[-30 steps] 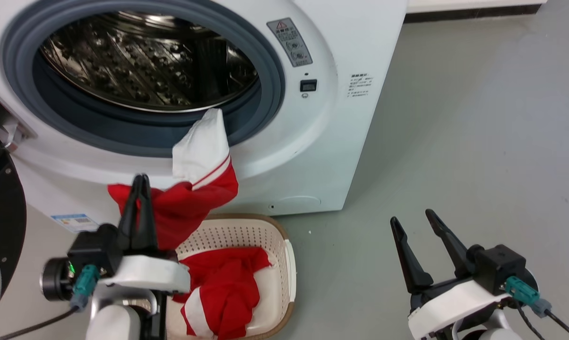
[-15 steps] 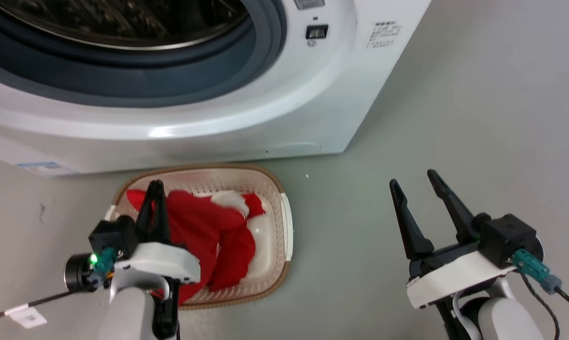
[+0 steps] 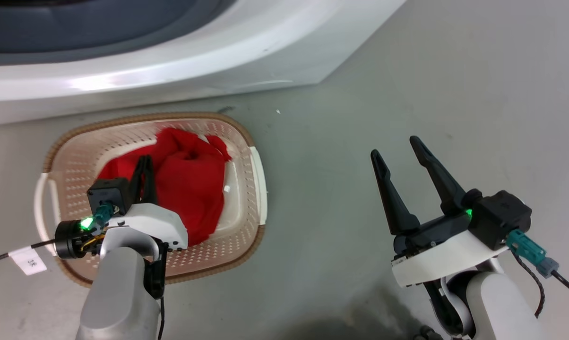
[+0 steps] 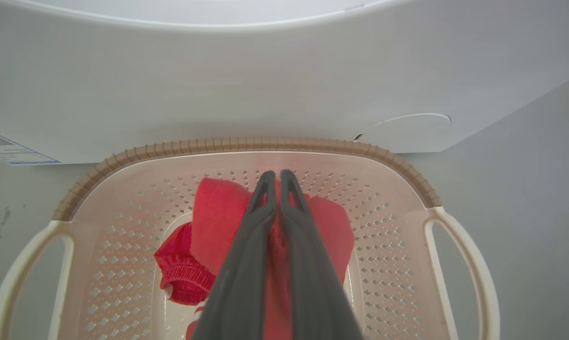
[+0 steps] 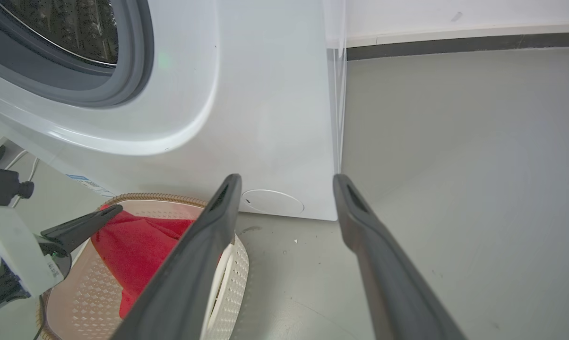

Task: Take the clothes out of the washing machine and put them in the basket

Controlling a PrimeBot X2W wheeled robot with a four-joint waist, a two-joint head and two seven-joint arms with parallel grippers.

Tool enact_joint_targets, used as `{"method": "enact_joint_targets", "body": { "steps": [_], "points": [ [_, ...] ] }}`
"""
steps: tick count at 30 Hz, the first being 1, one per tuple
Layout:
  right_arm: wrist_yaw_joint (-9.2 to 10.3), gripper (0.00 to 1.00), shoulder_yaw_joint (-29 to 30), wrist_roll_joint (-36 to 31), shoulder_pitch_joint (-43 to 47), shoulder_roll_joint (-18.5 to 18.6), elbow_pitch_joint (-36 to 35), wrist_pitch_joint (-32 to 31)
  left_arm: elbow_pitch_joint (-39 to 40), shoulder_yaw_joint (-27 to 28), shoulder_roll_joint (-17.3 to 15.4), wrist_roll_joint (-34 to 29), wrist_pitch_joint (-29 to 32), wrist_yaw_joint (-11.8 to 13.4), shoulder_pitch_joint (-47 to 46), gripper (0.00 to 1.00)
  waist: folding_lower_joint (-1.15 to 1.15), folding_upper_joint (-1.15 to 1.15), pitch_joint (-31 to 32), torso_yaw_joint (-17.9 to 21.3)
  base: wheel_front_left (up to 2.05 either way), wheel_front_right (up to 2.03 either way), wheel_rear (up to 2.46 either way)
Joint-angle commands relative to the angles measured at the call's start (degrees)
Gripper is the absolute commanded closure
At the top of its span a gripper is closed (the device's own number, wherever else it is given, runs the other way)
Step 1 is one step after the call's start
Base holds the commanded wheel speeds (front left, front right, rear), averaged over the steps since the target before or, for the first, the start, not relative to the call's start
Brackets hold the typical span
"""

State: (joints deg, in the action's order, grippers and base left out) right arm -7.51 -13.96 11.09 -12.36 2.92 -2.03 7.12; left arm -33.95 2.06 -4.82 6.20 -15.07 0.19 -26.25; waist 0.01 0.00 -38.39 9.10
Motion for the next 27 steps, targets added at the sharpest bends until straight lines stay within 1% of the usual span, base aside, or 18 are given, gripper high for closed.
{"method": "enact_joint_targets", "body": {
  "steps": [1,2,6,12,13,14,15,20,27],
  "points": [
    [0.04,0.0,-0.21,0.21,-1.34,-0.09,0.09,0.63,-1.5,0.48,-0.55,-0.47,-0.13,0.15,-1.39,1.0,-0.01,0.0,-3.69,2.71,0.0,0.0,0.0],
    [0.04,0.0,-0.35,0.88,-2.19,-0.1,0.66,1.29,-4.58,1.78,-0.89,-0.39,-0.14,0.52,-3.19,1.0,-0.01,0.0,-5.61,3.86,0.0,0.0,0.0],
    [0.04,0.0,0.36,1.59,-2.72,-0.11,1.33,2.24,-8.53,2.45,-0.88,-0.92,-0.14,0.73,-4.45,1.0,-0.01,0.0,-7.57,4.8,0.0,0.0,0.0],
    [0.04,0.0,-0.01,1.74,-3.48,-0.1,2.75,2.94,-11.47,4.09,-0.76,-0.47,-0.14,0.35,-5.81,1.0,-0.01,0.0,-8.31,4.84,0.0,0.0,0.0],
    [0.04,0.0,-0.07,1.82,-3.66,-0.1,3.09,3.02,-11.46,4.08,-0.74,-0.82,-0.14,0.25,-5.93,0.73,-0.01,0.0,-8.0,4.66,0.0,0.0,0.0],
    [0.04,0.0,-0.1,1.84,-3.86,-0.09,3.4,3.08,-11.33,4.18,-0.71,-0.97,-0.14,0.21,-5.92,0.31,-0.01,0.0,-7.56,4.46,0.0,0.0,0.0],
    [0.04,0.0,-0.09,1.84,-4.03,-0.1,3.79,3.24,-11.25,4.28,-0.59,-1.05,-0.14,0.27,-5.75,0.0,-0.01,0.0,-6.89,4.17,0.0,0.0,0.0],
    [0.04,0.0,-0.03,1.23,-3.89,-0.08,5.92,3.47,-11.3,4.5,0.45,-1.03,-0.14,-0.52,-3.45,0.0,-0.01,0.0,-1.59,2.63,0.0,0.0,0.0],
    [0.04,0.0,1.12,0.65,-1.11,-0.07,8.27,3.11,-9.79,5.35,1.45,0.47,-0.14,-1.73,0.97,0.0,-0.01,0.0,9.14,0.86,0.0,0.0,0.0]
  ]
}}
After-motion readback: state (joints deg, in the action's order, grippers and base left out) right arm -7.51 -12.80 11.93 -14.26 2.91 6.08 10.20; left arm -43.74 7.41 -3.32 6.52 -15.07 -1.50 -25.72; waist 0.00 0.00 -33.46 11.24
